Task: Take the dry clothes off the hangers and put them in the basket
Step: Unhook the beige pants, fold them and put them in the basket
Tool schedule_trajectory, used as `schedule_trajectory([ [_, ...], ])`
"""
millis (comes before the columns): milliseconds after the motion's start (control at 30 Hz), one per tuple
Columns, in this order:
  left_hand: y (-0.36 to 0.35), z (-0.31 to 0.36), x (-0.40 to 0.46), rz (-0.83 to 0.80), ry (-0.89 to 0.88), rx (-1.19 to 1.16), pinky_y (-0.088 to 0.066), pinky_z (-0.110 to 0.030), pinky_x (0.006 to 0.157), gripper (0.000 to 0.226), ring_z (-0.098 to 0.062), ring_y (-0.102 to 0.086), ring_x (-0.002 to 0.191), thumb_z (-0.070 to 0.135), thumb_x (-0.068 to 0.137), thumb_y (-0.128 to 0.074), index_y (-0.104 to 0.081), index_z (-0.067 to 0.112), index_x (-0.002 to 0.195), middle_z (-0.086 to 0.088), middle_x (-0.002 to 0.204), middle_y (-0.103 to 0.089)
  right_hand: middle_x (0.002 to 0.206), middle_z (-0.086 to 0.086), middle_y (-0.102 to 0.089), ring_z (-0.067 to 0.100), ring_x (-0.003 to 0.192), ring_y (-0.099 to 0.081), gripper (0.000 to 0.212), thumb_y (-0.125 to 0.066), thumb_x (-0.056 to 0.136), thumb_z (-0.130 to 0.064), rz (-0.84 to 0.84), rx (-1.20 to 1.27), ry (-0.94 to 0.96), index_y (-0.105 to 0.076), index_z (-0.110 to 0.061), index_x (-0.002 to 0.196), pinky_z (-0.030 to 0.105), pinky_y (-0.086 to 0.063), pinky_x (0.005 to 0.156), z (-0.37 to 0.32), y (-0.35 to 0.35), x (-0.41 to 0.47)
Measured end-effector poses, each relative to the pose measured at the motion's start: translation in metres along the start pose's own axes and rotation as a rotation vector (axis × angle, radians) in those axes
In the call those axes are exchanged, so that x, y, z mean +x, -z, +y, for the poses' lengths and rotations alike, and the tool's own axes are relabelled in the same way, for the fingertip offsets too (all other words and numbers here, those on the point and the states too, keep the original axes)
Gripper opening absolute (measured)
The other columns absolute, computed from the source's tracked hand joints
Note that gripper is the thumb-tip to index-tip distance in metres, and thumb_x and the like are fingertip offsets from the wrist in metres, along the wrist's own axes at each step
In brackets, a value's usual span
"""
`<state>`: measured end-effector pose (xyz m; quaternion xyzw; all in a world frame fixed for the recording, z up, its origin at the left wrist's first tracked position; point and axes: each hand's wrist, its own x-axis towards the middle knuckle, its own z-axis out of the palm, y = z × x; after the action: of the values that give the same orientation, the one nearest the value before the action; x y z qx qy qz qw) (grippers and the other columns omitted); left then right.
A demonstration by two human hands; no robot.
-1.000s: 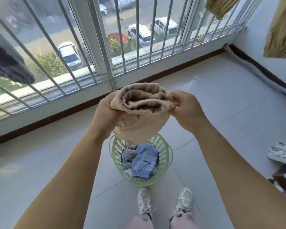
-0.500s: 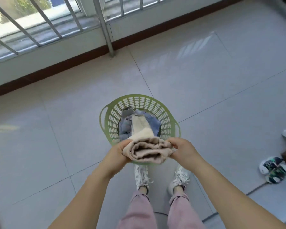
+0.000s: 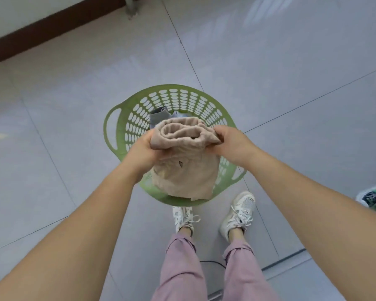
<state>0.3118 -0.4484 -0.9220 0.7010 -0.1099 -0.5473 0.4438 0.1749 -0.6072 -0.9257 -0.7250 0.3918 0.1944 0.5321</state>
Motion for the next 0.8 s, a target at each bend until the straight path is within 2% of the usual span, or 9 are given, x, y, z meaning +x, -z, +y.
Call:
schedule_trajectory([
  [133, 0.006, -0.006, 0.047, 0.096, -0.004, 0.016, -0.05, -0.01, 0.065, 0.052, 0.003, -0.064, 0.084, -0.006, 0.072, -0.07, -0.059, 0.017, 0.117, 0.01, 0.1, -0.067, 0.073, -0.008, -0.05, 0.014, 0.074, -0.048, 0.022, -0.058, 0.081, -0.009, 0.059, -0.021, -0.004, -0.045, -0.024, 0.07, 0.027, -0.042, 0.066, 0.0, 0.001, 0.047],
  [200, 0.009, -0.023, 0.076, 0.134, 0.016, 0.029, -0.053, -0.016, 0.073, 0.054, -0.003, -0.062, 0.092, -0.005, 0.073, -0.07, -0.057, 0.017, 0.121, 0.006, 0.105, -0.066, 0.081, -0.004, -0.054, 0.019, 0.083, -0.052, 0.016, -0.057, 0.081, -0.01, 0.075, -0.021, -0.013, -0.048, -0.023, 0.076, 0.034, -0.046, 0.073, 0.01, -0.005, 0.075],
  [267, 0.009, -0.044, 0.101, 0.154, 0.056, 0.047, -0.053, -0.025, 0.081, 0.052, -0.011, -0.061, 0.1, -0.002, 0.075, -0.07, -0.055, 0.018, 0.121, 0.002, 0.11, -0.065, 0.094, 0.0, -0.057, 0.021, 0.091, -0.053, 0.013, -0.056, 0.084, -0.011, 0.075, -0.044, -0.04, -0.052, -0.021, 0.092, 0.032, -0.044, 0.074, 0.024, -0.016, 0.1],
  [333, 0.008, -0.064, 0.122, 0.182, 0.097, 0.088, -0.051, -0.023, 0.078, 0.05, -0.014, -0.059, 0.102, 0.001, 0.079, -0.068, -0.051, 0.018, 0.123, 0.001, 0.11, -0.062, 0.109, 0.003, -0.058, 0.023, 0.102, -0.054, 0.027, -0.054, 0.087, -0.011, 0.071, -0.093, -0.064, -0.052, -0.019, 0.113, 0.029, -0.041, 0.077, 0.038, -0.025, 0.121],
  [400, 0.004, -0.087, 0.143, 0.215, 0.12, 0.173, -0.048, -0.021, 0.076, 0.053, -0.016, -0.054, 0.107, 0.004, 0.082, -0.064, -0.044, 0.017, 0.129, 0.0, 0.115, -0.056, 0.128, 0.006, -0.053, 0.026, 0.116, -0.05, 0.049, -0.051, 0.09, -0.011, 0.083, -0.181, -0.086, -0.038, -0.019, 0.137, 0.031, -0.042, 0.087, 0.054, -0.035, 0.142],
  [500, -0.006, -0.123, 0.168, 0.22, 0.157, 0.242, -0.043, -0.034, 0.099, 0.08, -0.018, -0.04, 0.127, 0.007, 0.081, -0.067, -0.021, 0.021, 0.145, -0.002, 0.142, -0.039, 0.141, 0.009, -0.04, 0.028, 0.122, -0.047, 0.068, -0.052, 0.091, -0.009, 0.117, -0.305, -0.124, -0.015, -0.02, 0.147, 0.034, -0.042, 0.092, 0.083, -0.056, 0.169],
  [633, -0.036, -0.175, 0.177, 0.03, 0.234, 0.716, -0.012, -0.042, 0.117, 0.107, -0.021, 0.004, 0.145, 0.025, 0.073, -0.076, 0.001, 0.03, 0.148, -0.005, 0.157, 0.005, 0.147, 0.006, -0.027, 0.029, 0.134, -0.032, 0.069, -0.055, 0.088, -0.015, -0.009, -0.473, -0.148, -0.018, -0.023, 0.145, 0.04, -0.039, 0.102, 0.132, -0.099, 0.191],
  [733, -0.056, -0.209, 0.168, -0.157, 0.326, 1.046, -0.002, -0.056, 0.114, 0.114, -0.023, 0.023, 0.141, 0.044, 0.069, -0.076, 0.01, 0.039, 0.145, -0.002, 0.154, 0.025, 0.141, 0.004, -0.03, 0.029, 0.132, -0.033, 0.067, -0.064, 0.083, -0.022, -0.226, -0.606, -0.134, -0.029, -0.025, 0.14, 0.044, -0.04, 0.1, 0.154, -0.126, 0.187],
  [800, -0.062, -0.228, 0.166, -0.2, 0.35, 1.171, 0.001, -0.061, 0.109, 0.116, -0.025, 0.026, 0.14, 0.05, 0.069, -0.074, 0.014, 0.039, 0.144, -0.003, 0.152, 0.03, 0.143, 0.004, -0.03, 0.028, 0.133, -0.031, 0.077, -0.067, 0.08, -0.026, -0.318, -0.659, -0.138, -0.024, -0.028, 0.143, 0.045, -0.036, 0.101, 0.164, -0.138, 0.183],
])
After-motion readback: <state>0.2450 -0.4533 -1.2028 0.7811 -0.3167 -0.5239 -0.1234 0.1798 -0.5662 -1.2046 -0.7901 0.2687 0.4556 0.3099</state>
